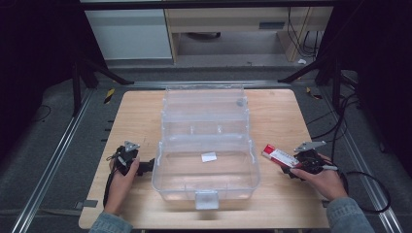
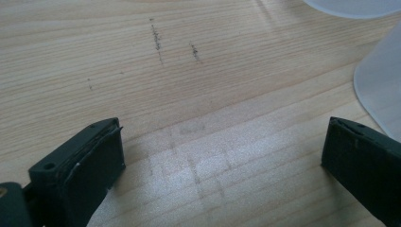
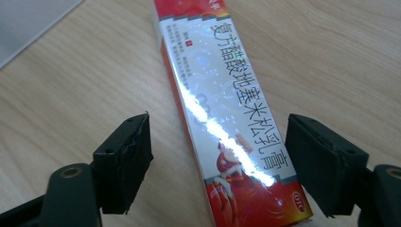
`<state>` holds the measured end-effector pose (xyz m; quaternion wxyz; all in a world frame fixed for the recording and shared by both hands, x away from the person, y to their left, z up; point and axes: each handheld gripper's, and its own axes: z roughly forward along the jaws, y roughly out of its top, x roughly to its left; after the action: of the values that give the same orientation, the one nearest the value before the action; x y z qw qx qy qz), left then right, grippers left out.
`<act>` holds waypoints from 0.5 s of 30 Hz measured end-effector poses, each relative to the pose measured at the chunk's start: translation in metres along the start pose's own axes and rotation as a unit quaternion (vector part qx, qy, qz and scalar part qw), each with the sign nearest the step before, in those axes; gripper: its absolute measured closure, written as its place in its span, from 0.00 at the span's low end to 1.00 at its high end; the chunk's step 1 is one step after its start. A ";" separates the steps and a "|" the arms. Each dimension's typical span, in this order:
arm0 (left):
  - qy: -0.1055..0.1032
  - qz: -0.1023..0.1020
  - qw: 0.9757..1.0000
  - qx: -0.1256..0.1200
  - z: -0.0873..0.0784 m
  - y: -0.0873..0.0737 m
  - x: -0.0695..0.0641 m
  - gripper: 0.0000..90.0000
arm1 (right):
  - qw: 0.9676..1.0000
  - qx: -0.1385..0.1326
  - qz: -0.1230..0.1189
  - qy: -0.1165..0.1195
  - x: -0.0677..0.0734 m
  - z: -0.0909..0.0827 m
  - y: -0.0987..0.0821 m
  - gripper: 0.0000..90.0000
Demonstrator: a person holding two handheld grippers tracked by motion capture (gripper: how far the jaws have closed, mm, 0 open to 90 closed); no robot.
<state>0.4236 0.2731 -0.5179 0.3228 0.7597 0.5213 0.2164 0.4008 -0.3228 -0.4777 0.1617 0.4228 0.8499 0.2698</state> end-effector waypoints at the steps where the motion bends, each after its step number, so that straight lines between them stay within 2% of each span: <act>1: -0.001 0.001 1.000 0.000 0.000 0.000 0.000 0.00 | 1.000 0.003 0.001 -0.002 0.003 -0.001 -0.002 0.30; 4: -0.001 0.001 1.000 0.000 0.000 0.000 0.000 0.00 | 1.000 0.001 0.001 -0.002 0.009 -0.004 -0.007 0.30; 6: -0.002 0.002 1.000 -0.001 0.000 0.000 -0.001 0.00 | 1.000 0.002 0.002 0.000 0.022 -0.008 -0.012 0.32; 8: -0.002 0.002 1.000 -0.001 0.000 0.000 -0.001 0.00 | 1.000 0.001 -0.002 0.001 0.025 -0.008 -0.013 0.32; 11: -0.003 0.002 1.000 -0.001 0.000 0.000 -0.001 0.00 | 1.000 0.003 0.004 0.001 0.039 -0.014 -0.017 0.34; 15: -0.003 0.003 1.000 -0.001 0.000 0.000 -0.001 0.00 | 1.000 0.011 0.012 -0.007 0.043 -0.019 -0.014 0.36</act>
<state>0.4236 0.2722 -0.5180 0.3245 0.7617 0.5178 0.2154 0.3568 -0.3018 -0.4727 0.1593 0.4362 0.8469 0.2592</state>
